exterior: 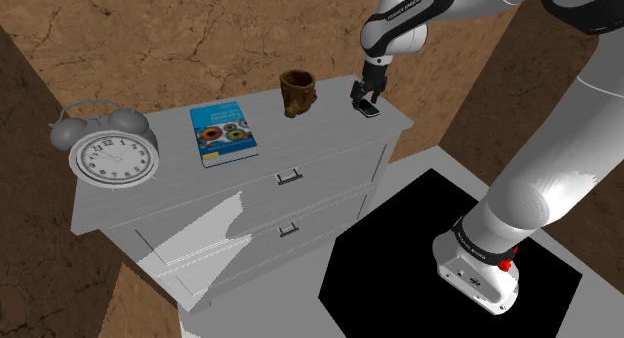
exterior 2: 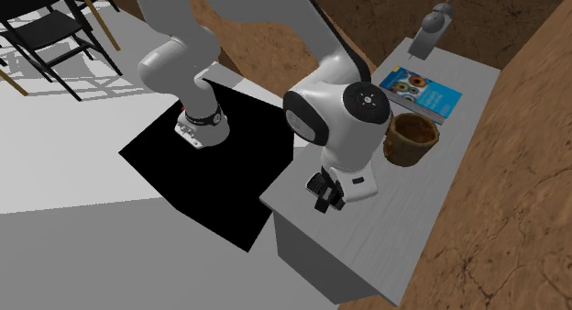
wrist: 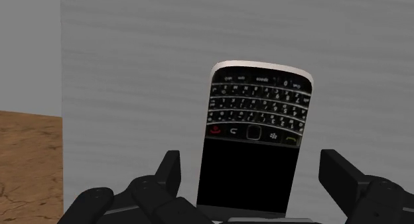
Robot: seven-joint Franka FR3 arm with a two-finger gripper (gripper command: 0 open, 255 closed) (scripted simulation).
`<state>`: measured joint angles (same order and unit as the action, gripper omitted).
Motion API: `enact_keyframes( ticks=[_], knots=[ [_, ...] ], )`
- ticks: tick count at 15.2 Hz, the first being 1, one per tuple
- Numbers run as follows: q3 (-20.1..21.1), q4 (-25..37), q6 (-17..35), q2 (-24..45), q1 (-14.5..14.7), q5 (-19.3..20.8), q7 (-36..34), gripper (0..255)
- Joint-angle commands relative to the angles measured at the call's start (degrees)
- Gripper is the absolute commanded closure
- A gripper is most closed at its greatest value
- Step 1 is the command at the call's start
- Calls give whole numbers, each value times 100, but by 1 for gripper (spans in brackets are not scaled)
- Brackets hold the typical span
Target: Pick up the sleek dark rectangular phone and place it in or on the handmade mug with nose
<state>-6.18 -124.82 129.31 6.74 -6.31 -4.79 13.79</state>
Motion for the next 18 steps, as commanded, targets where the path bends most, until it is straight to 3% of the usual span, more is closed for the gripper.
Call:
enact_keyframes(
  ticks=[1, 7, 8, 18],
  knots=[
    [0, -24, 55, 27, -2, -7, 9, 0],
    [0, -24, 55, 27, -2, -7, 9, 0],
    [0, -24, 55, 27, -2, -7, 9, 255],
    [-2, 2, -16, -19, -1, 4, -1, 255]
  ],
)
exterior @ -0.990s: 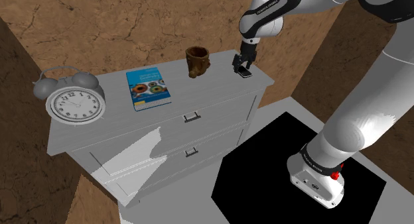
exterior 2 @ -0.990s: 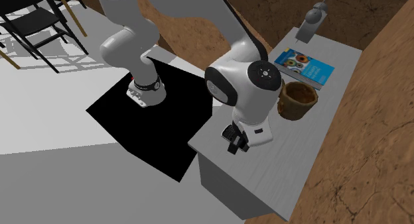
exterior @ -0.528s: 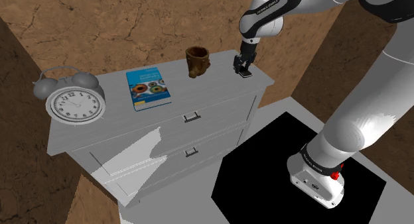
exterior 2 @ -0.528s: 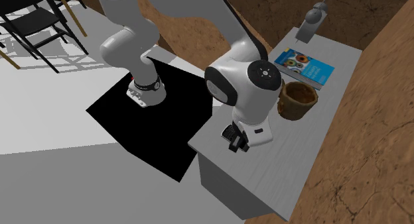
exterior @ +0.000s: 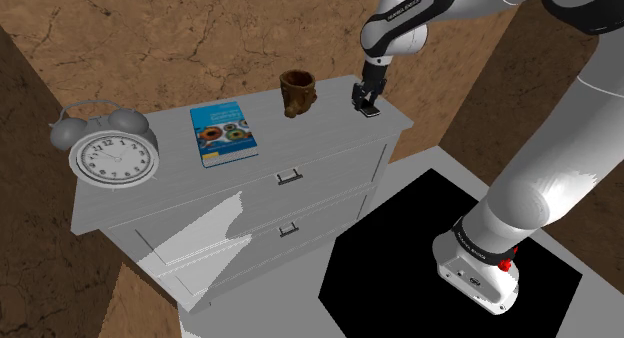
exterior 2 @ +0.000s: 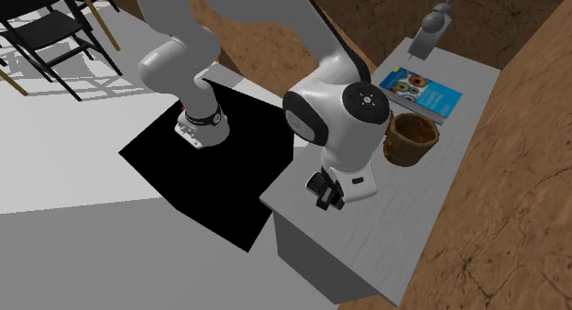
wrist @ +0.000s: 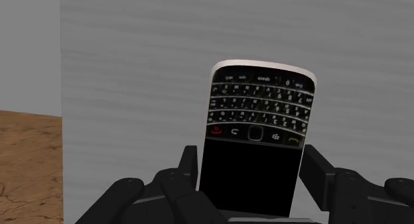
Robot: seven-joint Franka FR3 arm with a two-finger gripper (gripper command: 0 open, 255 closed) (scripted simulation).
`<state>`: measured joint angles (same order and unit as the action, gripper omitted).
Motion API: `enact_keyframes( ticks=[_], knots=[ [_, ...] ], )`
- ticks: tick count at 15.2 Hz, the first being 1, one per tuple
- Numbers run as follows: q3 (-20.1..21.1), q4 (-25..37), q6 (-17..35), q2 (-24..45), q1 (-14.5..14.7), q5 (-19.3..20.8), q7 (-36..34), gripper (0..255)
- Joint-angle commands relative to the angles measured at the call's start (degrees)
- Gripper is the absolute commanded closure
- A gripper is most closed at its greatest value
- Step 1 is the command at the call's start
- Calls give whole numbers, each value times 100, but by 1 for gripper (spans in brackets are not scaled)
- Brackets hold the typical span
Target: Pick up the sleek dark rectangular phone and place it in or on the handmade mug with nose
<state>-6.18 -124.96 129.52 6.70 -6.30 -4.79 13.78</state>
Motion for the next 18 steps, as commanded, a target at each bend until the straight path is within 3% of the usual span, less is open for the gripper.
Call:
enact_keyframes(
  ticks=[1, 18],
  knots=[
    [-3, 42, -109, -62, 0, 15, -10, 255],
    [-14, 697, -1356, -662, 4, 147, -146, 255]
  ],
)
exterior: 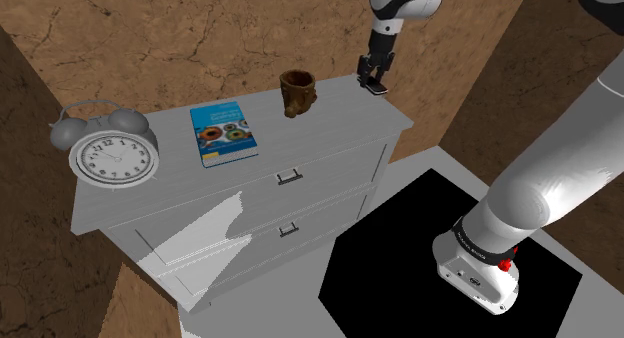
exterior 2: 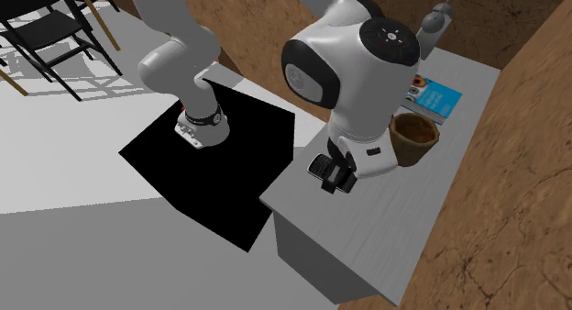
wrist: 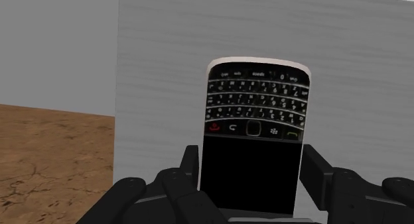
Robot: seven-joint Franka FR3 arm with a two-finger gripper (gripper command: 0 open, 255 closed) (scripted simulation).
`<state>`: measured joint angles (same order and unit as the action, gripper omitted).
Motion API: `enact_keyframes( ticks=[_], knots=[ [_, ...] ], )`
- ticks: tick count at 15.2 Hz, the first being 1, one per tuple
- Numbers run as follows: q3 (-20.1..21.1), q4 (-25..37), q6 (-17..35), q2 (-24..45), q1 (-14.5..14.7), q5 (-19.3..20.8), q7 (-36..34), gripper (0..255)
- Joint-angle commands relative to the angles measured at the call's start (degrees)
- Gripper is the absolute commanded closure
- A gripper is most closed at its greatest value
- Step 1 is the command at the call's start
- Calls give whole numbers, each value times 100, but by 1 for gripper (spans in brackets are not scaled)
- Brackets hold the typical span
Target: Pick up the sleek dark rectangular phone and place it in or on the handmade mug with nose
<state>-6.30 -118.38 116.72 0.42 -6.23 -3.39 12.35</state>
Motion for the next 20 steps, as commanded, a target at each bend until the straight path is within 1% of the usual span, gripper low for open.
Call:
enact_keyframes(
  ticks=[1, 18, 20],
  knots=[
    [-3, 90, -150, -59, -2, 12, -9, 255],
    [-1, 1099, -1398, -302, -2, 63, -91, 255],
    [132, 1241, -1412, -185, 123, 38, -343, 255]
  ],
)
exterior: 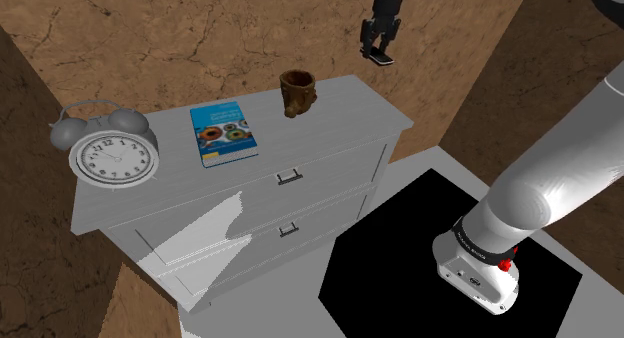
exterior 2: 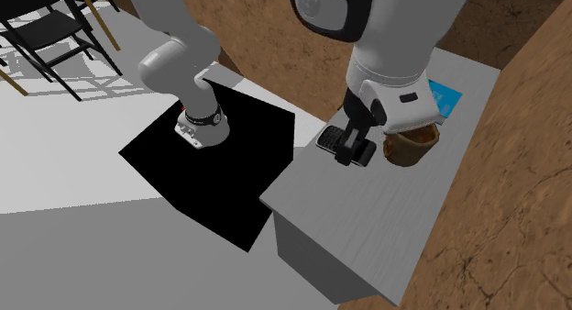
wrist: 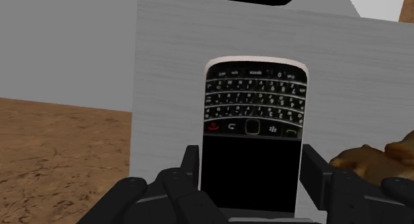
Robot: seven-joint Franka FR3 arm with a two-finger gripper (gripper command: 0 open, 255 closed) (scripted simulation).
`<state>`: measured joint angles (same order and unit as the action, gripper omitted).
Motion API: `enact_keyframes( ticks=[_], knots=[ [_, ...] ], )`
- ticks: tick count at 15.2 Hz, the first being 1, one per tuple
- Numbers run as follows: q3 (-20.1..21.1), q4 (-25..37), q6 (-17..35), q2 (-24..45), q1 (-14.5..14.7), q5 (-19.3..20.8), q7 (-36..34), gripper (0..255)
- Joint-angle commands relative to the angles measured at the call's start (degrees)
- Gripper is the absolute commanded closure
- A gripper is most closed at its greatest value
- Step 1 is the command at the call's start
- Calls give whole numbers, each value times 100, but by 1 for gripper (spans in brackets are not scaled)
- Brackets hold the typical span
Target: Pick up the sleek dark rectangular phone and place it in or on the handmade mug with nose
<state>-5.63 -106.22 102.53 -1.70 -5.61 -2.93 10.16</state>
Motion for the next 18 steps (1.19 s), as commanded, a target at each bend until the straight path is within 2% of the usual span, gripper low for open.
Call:
enact_keyframes(
  ticks=[1, 9, 18],
  knots=[
    [130, 106, -2, 93, 123, -20, -249, 255],
    [600, 1019, -148, 806, 624, -47, -1225, 255],
    [966, 2621, -544, 1957, 1202, 60, -2189, 255]
  ],
)
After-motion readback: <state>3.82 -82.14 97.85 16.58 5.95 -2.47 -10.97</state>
